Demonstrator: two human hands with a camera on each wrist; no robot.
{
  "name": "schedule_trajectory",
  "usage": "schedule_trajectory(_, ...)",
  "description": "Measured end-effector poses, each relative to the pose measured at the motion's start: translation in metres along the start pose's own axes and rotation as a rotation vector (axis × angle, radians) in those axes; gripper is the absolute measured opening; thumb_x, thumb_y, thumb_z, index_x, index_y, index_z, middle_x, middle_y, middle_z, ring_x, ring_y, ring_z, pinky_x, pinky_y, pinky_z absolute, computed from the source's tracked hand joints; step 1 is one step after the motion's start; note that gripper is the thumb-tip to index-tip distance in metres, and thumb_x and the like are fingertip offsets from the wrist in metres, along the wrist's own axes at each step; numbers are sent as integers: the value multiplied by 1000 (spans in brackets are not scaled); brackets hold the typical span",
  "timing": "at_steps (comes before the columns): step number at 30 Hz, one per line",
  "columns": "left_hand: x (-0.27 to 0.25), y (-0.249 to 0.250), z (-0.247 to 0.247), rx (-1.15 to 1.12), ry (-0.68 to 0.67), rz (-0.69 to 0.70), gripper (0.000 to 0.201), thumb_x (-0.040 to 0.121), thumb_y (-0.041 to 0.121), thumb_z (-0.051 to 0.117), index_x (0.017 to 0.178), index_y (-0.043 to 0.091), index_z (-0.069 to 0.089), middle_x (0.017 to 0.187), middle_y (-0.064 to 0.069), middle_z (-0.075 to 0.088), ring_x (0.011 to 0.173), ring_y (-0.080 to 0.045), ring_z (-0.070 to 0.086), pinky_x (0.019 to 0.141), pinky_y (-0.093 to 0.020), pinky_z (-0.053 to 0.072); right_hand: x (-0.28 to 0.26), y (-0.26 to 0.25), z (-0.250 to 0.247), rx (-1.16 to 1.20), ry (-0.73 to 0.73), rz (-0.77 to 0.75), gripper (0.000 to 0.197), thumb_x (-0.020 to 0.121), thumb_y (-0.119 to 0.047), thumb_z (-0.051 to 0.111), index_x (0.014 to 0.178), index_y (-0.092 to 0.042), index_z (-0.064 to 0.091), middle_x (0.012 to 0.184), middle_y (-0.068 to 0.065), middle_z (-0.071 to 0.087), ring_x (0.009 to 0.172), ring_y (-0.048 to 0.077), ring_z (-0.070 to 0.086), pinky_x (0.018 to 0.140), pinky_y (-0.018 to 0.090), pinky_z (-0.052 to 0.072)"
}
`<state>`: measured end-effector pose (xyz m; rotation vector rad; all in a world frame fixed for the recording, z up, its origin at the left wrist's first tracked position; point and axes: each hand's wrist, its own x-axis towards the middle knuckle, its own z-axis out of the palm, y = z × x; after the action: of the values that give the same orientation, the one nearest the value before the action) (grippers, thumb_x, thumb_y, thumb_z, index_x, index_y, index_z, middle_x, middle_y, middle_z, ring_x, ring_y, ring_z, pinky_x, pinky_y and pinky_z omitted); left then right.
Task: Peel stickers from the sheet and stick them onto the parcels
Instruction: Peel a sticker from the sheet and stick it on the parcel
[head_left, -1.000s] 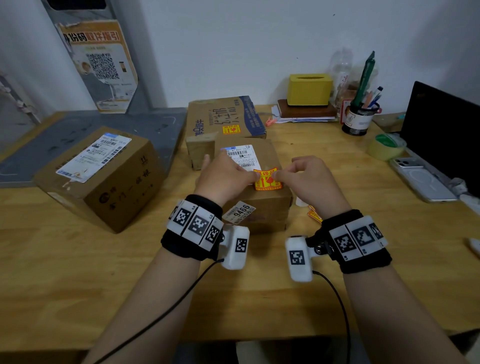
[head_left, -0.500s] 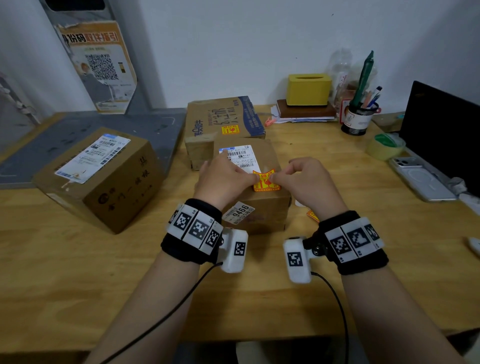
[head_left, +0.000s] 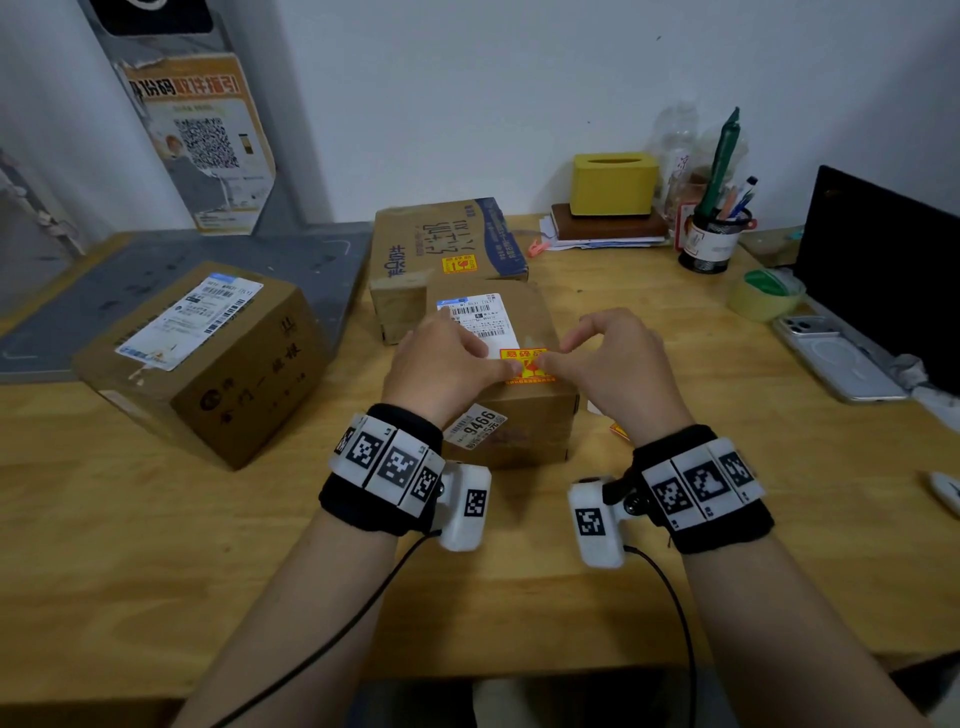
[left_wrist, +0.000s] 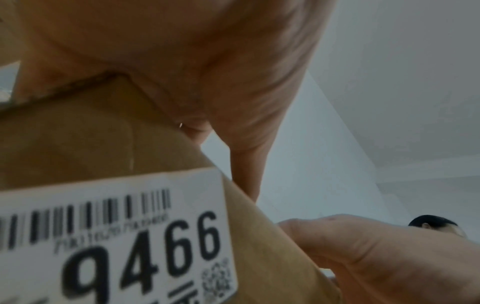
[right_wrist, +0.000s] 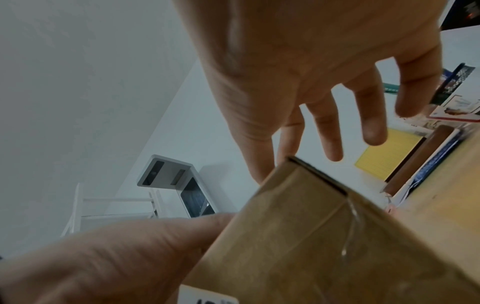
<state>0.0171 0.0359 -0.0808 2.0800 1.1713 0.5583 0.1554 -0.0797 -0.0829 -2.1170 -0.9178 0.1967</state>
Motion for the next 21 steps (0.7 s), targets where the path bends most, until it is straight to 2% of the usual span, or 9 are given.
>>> schedule_trajectory(1, -1, -1, -1, -14, 13, -10, 37, 62, 51, 87, 79, 30, 62, 117, 7, 58, 112, -21, 58, 92, -49, 52, -2, 0, 0, 4, -3, -43, 21, 76, -39, 85, 72, -33, 66, 121, -7, 58, 132, 25, 45, 104, 40, 41)
schedule_trajectory(3, -2, -4, -2, -47, 10, 11, 35, 67, 44, 87, 89, 29, 64, 118, 10, 53, 117, -18, 55, 97, -46, 49, -6, 0, -1, -11, -38, -124, 11, 80, -33, 83, 79, -37, 74, 139, -7, 54, 136, 25, 38, 105, 35, 33)
schedule_trajectory(6, -4, -8, -7, -98, -7, 52, 25, 75, 33, 85, 96, 27, 73, 137, 4, 52, 129, -17, 50, 107, -41, 42, -10, 2, 0, -64, -84, -259, 8, 86, -34, 78, 92, -39, 80, 146, -14, 52, 134, 25, 32, 109, 33, 29)
schedule_trajectory(9, -6, -9, -9, -128, -20, 63, 24, 80, 27, 82, 102, 23, 76, 148, 4, 47, 133, -15, 47, 109, -35, 40, -16, 5, 4, -3, -111, -343, 23, 87, -53, 64, 91, -39, 82, 114, -22, 73, 125, 16, 36, 109, 42, 38)
schedule_trajectory(11, -6, -10, -9, -125, -24, 67, 22, 81, 28, 81, 102, 26, 75, 152, 4, 44, 135, -17, 46, 111, -38, 40, -19, 4, 6, 91, -135, -313, 37, 91, -60, 54, 89, -37, 83, 93, -24, 72, 123, 12, 39, 107, 45, 40)
schedule_trajectory(12, -5, -10, -9, -120, -30, 70, 21, 82, 28, 80, 102, 26, 75, 151, 5, 45, 135, -17, 47, 110, -39, 40, -20, 3, 6, 116, -147, -298, 38, 94, -58, 52, 90, -37, 83, 93, -26, 68, 123, 11, 41, 108, 47, 39)
schedule_trajectory(15, -4, -11, -8, -116, -39, 69, 19, 84, 28, 78, 103, 27, 74, 150, 7, 45, 135, -16, 46, 109, -39, 41, -20, 0, 5, 60, -185, -290, 39, 103, -53, 43, 97, -42, 81, 103, -25, 63, 126, 10, 41, 113, 45, 30)
schedule_trajectory(18, -3, -12, -7, -102, -42, 51, 16, 85, 29, 76, 101, 31, 73, 158, 5, 39, 141, -17, 41, 112, -43, 38, -14, 1, 7, -75, -246, -280, 41, 105, -55, 34, 109, -51, 74, 122, -17, 66, 132, 10, 37, 107, 38, 22)
schedule_trajectory(21, -3, -12, -7, -102, -43, 37, 18, 86, 30, 76, 104, 31, 73, 159, 5, 37, 142, -19, 38, 113, -45, 38, -7, 0, 9, -172, -272, -272, 42, 105, -56, 29, 119, -54, 69, 133, -12, 63, 138, 13, 33, 104, 41, 19)
